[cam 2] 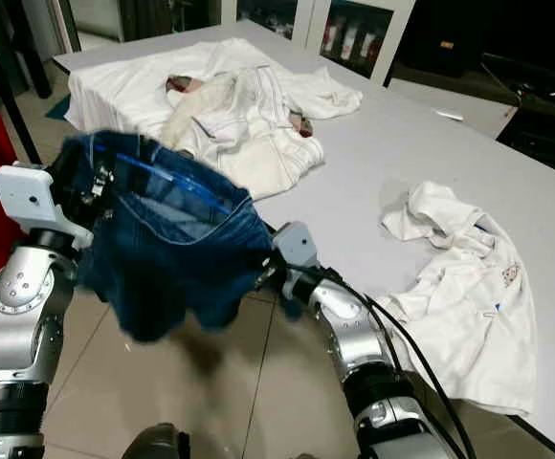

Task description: Hang hanger

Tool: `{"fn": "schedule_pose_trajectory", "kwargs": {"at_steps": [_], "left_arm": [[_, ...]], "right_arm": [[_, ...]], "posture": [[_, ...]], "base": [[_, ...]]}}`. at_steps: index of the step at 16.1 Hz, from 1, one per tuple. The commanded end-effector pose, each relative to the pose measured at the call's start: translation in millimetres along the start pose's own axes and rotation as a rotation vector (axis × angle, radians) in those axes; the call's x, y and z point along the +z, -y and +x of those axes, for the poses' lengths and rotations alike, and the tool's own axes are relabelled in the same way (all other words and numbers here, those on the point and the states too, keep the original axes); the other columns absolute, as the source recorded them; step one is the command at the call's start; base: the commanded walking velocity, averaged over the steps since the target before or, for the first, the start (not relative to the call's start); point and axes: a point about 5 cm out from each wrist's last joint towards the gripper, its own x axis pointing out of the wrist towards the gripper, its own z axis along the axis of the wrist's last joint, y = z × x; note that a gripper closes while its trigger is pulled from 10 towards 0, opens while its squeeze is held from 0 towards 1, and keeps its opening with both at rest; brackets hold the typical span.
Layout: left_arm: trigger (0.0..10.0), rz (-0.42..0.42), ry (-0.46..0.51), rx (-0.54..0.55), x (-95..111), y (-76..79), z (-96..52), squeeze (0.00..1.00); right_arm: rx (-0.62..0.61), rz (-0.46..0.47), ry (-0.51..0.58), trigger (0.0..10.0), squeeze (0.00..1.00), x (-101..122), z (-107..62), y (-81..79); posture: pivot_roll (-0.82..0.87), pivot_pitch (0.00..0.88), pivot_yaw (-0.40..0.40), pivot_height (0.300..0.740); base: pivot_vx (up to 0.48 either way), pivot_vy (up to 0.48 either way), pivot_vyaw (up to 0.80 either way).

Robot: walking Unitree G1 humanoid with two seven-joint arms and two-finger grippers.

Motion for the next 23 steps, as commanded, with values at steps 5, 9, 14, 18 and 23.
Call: {"fn": "schedule_pose_trajectory", "kwargs": {"at_steps": [5, 9, 14, 18, 23], "left_arm": [[10.0, -0.088, -0.131, 0.008, -18.4, 21.4, -0.3, 0.45], [10.0, -0.062, -0.154, 0.000, -19.6, 34.5, -4.9, 0.00], [10.0, -0.101, -0.190, 0.083, -20.3, 35.3, -6.3, 0.00], [10.0, -0.043, -0.166, 0.040, -15.7, 37.7, 0.1, 0.00], [0.0, -0.015, -0.158, -0.056, -14.5, 48.8, -3.0, 0.00]], "right_arm": [[-0.003, -0.078, 0.055, 0.0, 0.00, 11.3, -2.6, 6.8], [-0.005, -0.081, 0.055, 0.0, 0.00, 12.0, -1.0, 7.6], [-0.011, -0.076, 0.057, 0.0, 0.00, 12.3, 0.2, 7.6], [-0.004, -0.078, 0.056, 0.0, 0.00, 11.4, 0.2, 5.8], [-0.008, -0.072, 0.045, 0.0, 0.00, 8.8, -2.2, 6.1]], "posture": [[0.20, 0.010, -0.103, 0.710], [0.21, 0.008, -0.106, 0.710], [0.21, 0.009, -0.103, 0.710], [0.21, 0.009, -0.102, 0.710], [0.20, 0.017, -0.102, 0.710]], "base": [[0.000, 0.000, 0.00], [0.000, 0.000, 0.00], [0.000, 0.000, 0.00], [0.000, 0.000, 0.00], [0.000, 0.000, 0.00]]}}
